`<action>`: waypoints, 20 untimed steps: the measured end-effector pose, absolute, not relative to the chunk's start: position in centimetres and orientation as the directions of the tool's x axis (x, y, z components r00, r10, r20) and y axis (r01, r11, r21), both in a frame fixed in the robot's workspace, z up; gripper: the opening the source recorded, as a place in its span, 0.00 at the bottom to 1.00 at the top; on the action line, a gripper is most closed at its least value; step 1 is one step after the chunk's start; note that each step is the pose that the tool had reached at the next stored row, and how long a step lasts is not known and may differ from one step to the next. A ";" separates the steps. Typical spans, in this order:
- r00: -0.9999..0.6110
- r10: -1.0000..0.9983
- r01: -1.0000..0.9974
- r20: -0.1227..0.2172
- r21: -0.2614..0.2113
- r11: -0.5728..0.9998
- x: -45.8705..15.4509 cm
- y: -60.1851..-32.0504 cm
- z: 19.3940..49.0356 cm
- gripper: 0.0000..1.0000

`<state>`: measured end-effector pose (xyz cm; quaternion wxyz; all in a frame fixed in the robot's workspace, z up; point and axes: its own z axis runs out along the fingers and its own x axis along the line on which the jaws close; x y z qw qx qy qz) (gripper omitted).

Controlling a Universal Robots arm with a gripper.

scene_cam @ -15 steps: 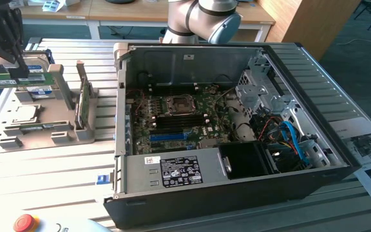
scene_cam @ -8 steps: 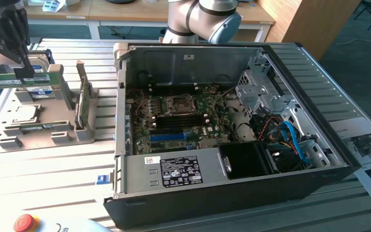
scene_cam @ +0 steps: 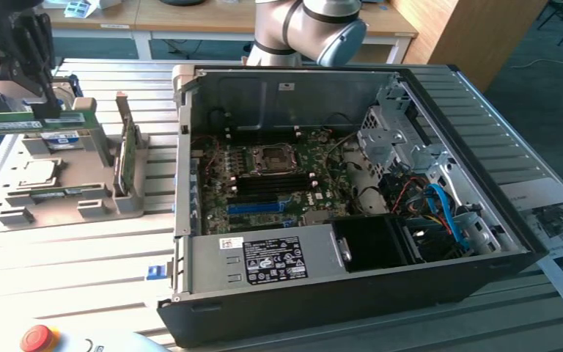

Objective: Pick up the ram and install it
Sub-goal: 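Pick up the ram and move it above insertion slot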

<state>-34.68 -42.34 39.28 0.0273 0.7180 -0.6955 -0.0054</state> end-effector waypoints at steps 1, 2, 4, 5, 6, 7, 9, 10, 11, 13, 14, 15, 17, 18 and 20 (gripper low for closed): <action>0.033 -0.999 -0.998 0.030 0.047 -0.031 -34.6 -42.3 39.3 0.12; 0.033 -0.999 -0.998 0.030 0.047 -0.031 -34.4 -42.4 39.3 0.12; 0.033 -0.999 -0.998 0.030 0.047 -0.031 -34.2 -42.4 39.3 0.12; 0.033 -0.999 -0.998 0.030 0.047 -0.031 -34.1 -42.4 39.3 0.12; 0.033 -0.999 -0.998 0.030 0.047 -0.031 -33.9 -42.4 39.3 0.12; 0.033 -0.999 -0.998 0.030 0.047 -0.031 -33.8 -42.4 39.3 0.12; 0.032 -0.999 -0.998 0.030 0.047 -0.031 -33.5 -42.4 39.3 0.12; 0.032 -0.999 -0.998 0.030 0.047 -0.031 -33.4 -42.4 39.3 0.12; 0.032 -0.999 -0.998 0.030 0.047 -0.031 -33.3 -42.4 39.3 0.12; 0.032 -0.999 -0.998 0.030 0.047 -0.031 -33.0 -42.4 39.3 0.12; 0.033 -0.999 -0.998 0.030 0.047 -0.031 -32.8 -42.4 39.3 0.12; 0.032 -0.999 -0.998 0.030 0.047 -0.031 -32.7 -42.4 39.3 0.12; 0.033 -0.999 -0.998 0.030 0.047 -0.031 -32.4 -42.5 39.3 0.12; 0.033 -0.999 -0.998 0.030 0.047 -0.031 -32.3 -42.5 39.3 0.12; 0.033 -0.999 -0.998 0.030 0.047 -0.031 -32.0 -42.5 39.3 0.12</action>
